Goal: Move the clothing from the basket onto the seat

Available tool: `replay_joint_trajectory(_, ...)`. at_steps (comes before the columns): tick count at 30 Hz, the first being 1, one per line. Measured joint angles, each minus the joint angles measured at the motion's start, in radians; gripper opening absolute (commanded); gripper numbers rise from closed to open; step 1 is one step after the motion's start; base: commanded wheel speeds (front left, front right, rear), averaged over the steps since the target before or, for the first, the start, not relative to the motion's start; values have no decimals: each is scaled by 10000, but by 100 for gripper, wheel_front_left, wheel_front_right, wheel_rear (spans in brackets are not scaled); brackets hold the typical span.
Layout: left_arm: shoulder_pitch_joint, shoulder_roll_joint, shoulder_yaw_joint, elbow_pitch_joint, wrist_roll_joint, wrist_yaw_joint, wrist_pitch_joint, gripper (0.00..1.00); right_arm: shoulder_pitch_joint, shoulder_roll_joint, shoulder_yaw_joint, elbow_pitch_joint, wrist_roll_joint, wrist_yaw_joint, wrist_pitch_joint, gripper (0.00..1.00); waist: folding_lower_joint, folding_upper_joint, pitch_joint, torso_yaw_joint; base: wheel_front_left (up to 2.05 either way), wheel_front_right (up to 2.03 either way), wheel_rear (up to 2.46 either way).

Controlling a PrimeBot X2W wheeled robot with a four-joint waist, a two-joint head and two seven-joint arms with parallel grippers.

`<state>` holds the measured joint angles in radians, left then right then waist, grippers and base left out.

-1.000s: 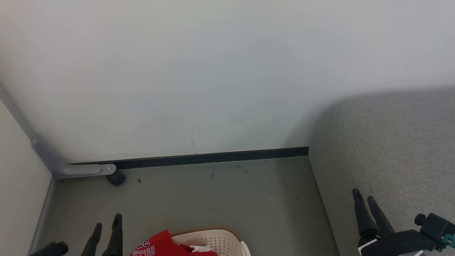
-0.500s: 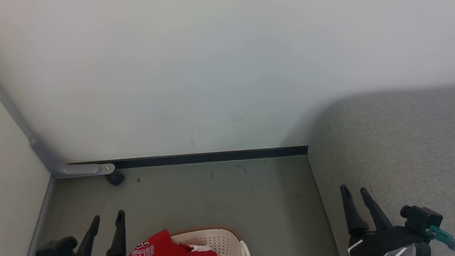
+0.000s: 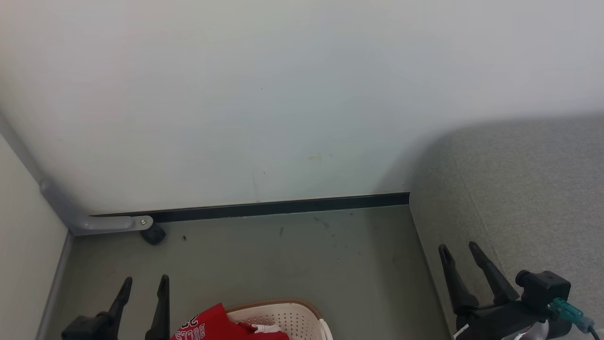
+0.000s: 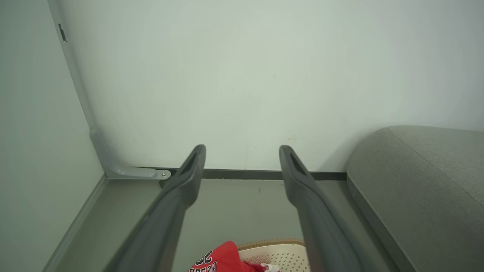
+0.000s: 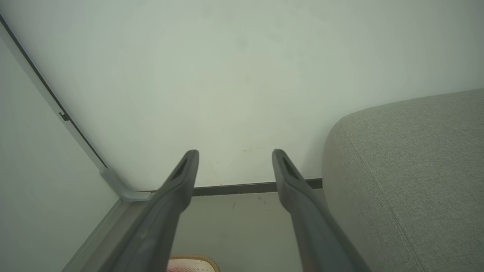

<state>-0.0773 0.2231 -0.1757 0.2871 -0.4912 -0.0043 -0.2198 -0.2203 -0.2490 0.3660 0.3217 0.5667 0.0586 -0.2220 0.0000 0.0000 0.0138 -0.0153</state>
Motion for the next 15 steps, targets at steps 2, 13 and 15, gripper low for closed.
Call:
replay_joint_trajectory(2, -3, 25, -4, -2, 219, 0, -65, 100, -6, -44, 73, -4, -205, 0, -58, 100, 0, 0, 7, 4, 0, 0, 0)
replay_joint_trajectory(13, -7, 21, 63, -12, 1135, -48, -297, 100, -177, -96, 203, -2, -1011, 2, -276, 100, 0, 0, 40, 16, 0, 0, 0)
replay_joint_trajectory(15, -7, -10, 113, -12, 1135, -58, -297, 100, -177, -88, 161, 0, -1011, 19, -278, 100, 0, 0, 48, 13, 0, 0, 0)
